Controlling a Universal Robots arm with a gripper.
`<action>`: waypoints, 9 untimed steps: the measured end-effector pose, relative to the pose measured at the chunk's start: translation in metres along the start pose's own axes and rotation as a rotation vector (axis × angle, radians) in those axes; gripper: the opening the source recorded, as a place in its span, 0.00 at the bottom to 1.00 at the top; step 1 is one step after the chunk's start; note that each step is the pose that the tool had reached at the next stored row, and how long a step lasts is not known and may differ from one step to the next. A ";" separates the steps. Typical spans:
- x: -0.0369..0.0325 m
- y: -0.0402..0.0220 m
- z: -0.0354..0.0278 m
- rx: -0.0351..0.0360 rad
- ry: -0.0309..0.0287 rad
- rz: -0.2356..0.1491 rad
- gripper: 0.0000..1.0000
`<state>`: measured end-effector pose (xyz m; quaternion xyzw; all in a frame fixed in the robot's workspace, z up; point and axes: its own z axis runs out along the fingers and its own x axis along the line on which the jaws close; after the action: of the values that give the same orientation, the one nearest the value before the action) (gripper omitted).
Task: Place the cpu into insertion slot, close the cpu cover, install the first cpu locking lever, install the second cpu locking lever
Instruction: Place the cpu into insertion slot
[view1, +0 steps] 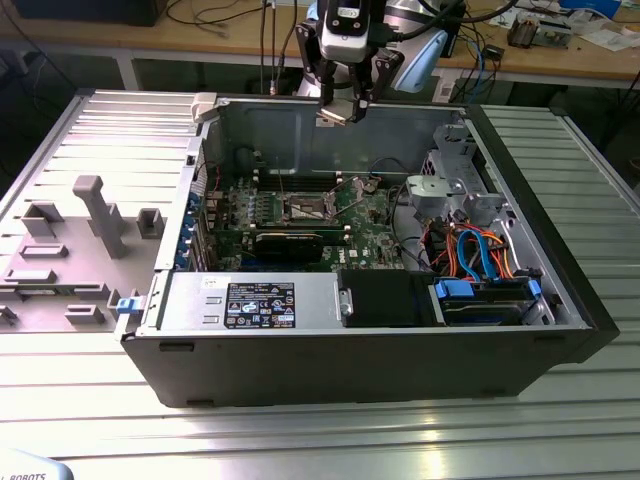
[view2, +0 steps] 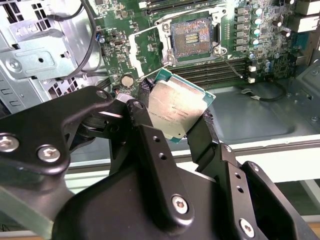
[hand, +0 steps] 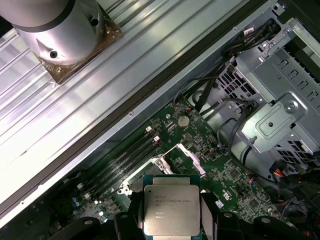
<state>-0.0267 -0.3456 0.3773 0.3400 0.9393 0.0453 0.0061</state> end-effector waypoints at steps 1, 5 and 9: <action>0.0000 0.0000 0.0000 0.0000 0.0000 0.000 0.54; 0.0000 0.0000 0.0000 0.0000 -0.0003 0.002 0.54; 0.0000 0.0000 0.0000 -0.0001 -0.0004 0.004 0.54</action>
<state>-0.0267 -0.3456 0.3773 0.3419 0.9386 0.0453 0.0062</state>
